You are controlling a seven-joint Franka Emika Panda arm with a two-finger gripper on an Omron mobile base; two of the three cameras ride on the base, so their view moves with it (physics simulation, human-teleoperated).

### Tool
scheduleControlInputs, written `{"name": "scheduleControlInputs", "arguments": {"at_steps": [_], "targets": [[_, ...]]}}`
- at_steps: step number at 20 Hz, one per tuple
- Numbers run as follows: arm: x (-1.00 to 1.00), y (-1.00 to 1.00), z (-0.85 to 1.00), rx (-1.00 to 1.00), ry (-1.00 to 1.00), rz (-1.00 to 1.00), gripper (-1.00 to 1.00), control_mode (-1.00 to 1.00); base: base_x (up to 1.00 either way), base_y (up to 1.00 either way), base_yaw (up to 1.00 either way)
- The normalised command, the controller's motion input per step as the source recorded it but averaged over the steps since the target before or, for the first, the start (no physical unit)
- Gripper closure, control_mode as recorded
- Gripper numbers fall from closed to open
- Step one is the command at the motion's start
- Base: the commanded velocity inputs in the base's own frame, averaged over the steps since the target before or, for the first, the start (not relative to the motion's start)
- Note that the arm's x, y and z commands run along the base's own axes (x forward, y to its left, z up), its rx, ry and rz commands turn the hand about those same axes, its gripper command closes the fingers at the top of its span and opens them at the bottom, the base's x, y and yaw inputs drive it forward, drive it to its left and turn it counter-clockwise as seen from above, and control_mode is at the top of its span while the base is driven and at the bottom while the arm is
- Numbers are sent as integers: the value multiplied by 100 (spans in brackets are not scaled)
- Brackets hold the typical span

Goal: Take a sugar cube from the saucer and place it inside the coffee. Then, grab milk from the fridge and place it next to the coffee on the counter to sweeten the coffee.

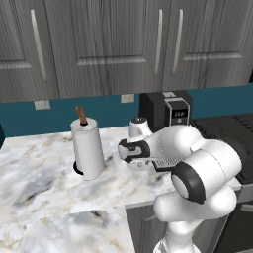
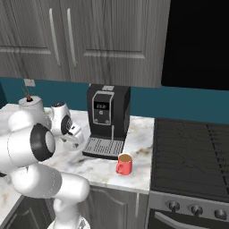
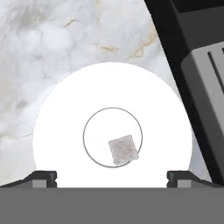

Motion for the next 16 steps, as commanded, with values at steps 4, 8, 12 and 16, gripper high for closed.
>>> {"name": "scheduleControlInputs", "arguments": {"at_steps": [4,8,12,16], "targets": [[24,0,-23,-1,0,-5,-100,-100,0,0,0],[17,0,-32,0,0,-5,-100,-100,0,0,0],[16,0,-24,0,0,-5,-100,-100,0,0,0],[-7,0,-25,0,0,-2,-100,-100,0,0,0]]}}
